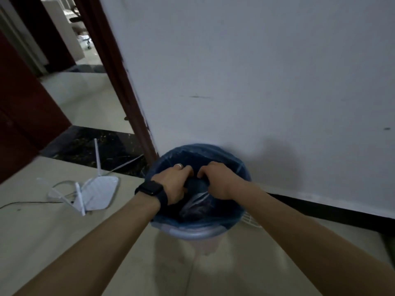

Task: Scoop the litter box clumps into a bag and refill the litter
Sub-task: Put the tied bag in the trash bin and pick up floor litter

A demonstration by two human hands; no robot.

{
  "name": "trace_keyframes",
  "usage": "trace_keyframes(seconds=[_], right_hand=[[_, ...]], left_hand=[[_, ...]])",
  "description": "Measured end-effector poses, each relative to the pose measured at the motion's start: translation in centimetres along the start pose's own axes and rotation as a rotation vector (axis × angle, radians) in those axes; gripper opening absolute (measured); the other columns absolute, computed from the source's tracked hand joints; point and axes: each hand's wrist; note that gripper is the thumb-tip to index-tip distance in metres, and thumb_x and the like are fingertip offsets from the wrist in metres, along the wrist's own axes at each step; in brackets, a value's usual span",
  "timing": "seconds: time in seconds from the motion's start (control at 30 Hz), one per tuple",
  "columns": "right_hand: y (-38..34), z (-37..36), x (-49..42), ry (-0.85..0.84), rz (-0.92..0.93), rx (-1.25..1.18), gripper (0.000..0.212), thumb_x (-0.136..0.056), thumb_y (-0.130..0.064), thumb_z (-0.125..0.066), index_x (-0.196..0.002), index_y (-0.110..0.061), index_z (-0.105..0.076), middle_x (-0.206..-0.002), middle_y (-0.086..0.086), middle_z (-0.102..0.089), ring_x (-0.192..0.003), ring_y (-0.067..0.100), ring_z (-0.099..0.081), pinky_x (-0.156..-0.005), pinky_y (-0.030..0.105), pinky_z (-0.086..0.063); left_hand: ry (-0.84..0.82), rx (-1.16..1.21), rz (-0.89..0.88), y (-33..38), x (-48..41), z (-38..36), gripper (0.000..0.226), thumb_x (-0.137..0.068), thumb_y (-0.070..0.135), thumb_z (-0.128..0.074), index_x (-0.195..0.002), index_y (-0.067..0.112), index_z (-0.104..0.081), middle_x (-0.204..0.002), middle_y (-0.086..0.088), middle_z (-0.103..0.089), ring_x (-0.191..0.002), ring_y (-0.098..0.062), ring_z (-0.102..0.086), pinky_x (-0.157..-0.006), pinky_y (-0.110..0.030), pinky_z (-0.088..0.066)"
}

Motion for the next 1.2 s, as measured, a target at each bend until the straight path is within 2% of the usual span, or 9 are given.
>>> trace_keyframes(seconds=[0.13, 0.27, 0.33, 0.43, 0.53, 0.67, 0.87, 1.07, 1.2], right_hand=[[-0.2, -0.8, -0.1, -0.051, 0.018, 0.088, 0.041, -0.087, -0.009, -0.061, -0.128, -0.016, -0.059, -0.123, 0.008, -0.052, -0.113, 0.027, -0.052, -0.098, 0.039, -0.047], [-0.6, -0.4, 0.8, 0.097, 0.05, 0.224, 0.021, -0.094, -0.016, -0.056, -0.113, -0.015, -0.065, -0.103, 0.009, -0.067, -0.09, 0.025, -0.062, -0.079, 0.04, -0.055], [-0.7, 0.3, 1.5, 0.189, 0.06, 0.291, 0.021, -0.095, -0.033, -0.057, -0.098, -0.015, -0.068, -0.089, 0.007, -0.068, -0.08, 0.025, -0.063, -0.069, 0.037, -0.054], [0.3, 1.3, 2.8, 0.164, 0.134, 0.186, 0.017, -0.084, -0.022, -0.063, -0.101, -0.02, -0.059, -0.101, 0.003, -0.059, -0.092, 0.023, -0.055, -0.076, 0.037, -0.048], [1.6, 2.4, 4.6, 0.137, 0.123, 0.012, 0.036, -0.077, -0.017, -0.068, -0.11, -0.022, -0.055, -0.112, 0.003, -0.055, -0.099, 0.023, -0.054, -0.082, 0.035, -0.047], [5.4, 3.8, 9.2, 0.394, 0.057, -0.195, 0.035, -0.084, -0.029, -0.07, -0.116, -0.02, -0.061, -0.115, 0.0, -0.068, -0.105, 0.018, -0.062, -0.089, 0.031, -0.049], [15.6, -1.6, 23.2, 0.703, -0.3, -0.537, 0.016, -0.089, -0.032, -0.068, -0.105, -0.031, -0.065, -0.094, -0.023, -0.068, -0.092, -0.013, -0.061, -0.078, 0.001, -0.043], [22.3, -16.7, 35.4, 0.532, -0.788, -0.562, 0.02, -0.087, -0.027, -0.071, -0.106, -0.022, -0.071, -0.094, -0.01, -0.07, -0.088, 0.009, -0.067, -0.083, 0.024, -0.05], [23.2, -24.3, 39.5, 0.389, -0.881, -0.481, 0.029, -0.087, -0.028, -0.072, -0.115, -0.019, -0.072, -0.109, 0.001, -0.069, -0.093, 0.017, -0.066, -0.083, 0.02, -0.044]], left_hand=[[-0.032, 0.004, -0.022, 0.1, 0.2, 0.1, 0.031, -0.091, 0.016, -0.056, -0.12, 0.023, -0.06, -0.113, -0.006, -0.059, -0.094, -0.025, -0.059, -0.072, -0.037, -0.051], [0.067, -0.077, 0.013, 0.7, 0.4, 0.3, 0.02, -0.095, 0.033, -0.053, -0.086, 0.021, -0.067, -0.087, -0.006, -0.067, -0.068, -0.021, -0.057, -0.065, -0.034, -0.047], [0.129, -0.162, 0.014, 0.9, 0.5, 0.3, 0.037, -0.096, 0.049, -0.045, -0.072, 0.025, -0.058, -0.071, 0.002, -0.061, -0.061, -0.017, -0.051, -0.087, -0.039, -0.04], [0.134, -0.174, -0.03, 1.7, 0.5, 0.9, 0.025, -0.087, 0.051, -0.055, -0.1, 0.03, -0.054, -0.098, 0.002, -0.063, -0.097, -0.023, -0.057, -0.109, -0.054, -0.013], [0.098, -0.009, -0.111, 3.6, -0.1, 2.2, 0.027, -0.083, 0.04, -0.064, -0.099, 0.026, -0.047, -0.108, -0.007, -0.054, -0.095, -0.026, -0.052, -0.088, -0.045, -0.045], [0.167, 0.092, -0.131, 8.0, -0.9, 2.9, 0.02, -0.085, 0.029, -0.065, -0.09, 0.022, -0.047, -0.096, -0.003, -0.05, -0.081, -0.021, -0.051, -0.067, -0.034, -0.043], [0.399, 0.231, -0.447, 19.7, -1.5, -1.0, 0.02, -0.091, 0.027, -0.054, -0.11, 0.022, -0.054, -0.106, 0.001, -0.055, -0.094, -0.019, -0.052, -0.071, -0.037, -0.049], [-0.063, 0.136, -0.517, 31.4, -0.5, -15.2, 0.036, -0.094, 0.038, -0.052, -0.129, 0.028, -0.051, -0.131, -0.002, -0.051, -0.116, -0.024, -0.05, -0.092, -0.041, -0.046], [-0.259, 0.225, -0.4, 34.5, 1.6, -25.2, 0.038, -0.095, 0.04, -0.053, -0.131, 0.03, -0.052, -0.133, 0.001, -0.048, -0.121, -0.02, -0.045, -0.098, -0.036, -0.043]])
Point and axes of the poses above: each hand's wrist, its own x-axis away from the middle knuckle, its own z-axis out of the back of the hand, y = z × x
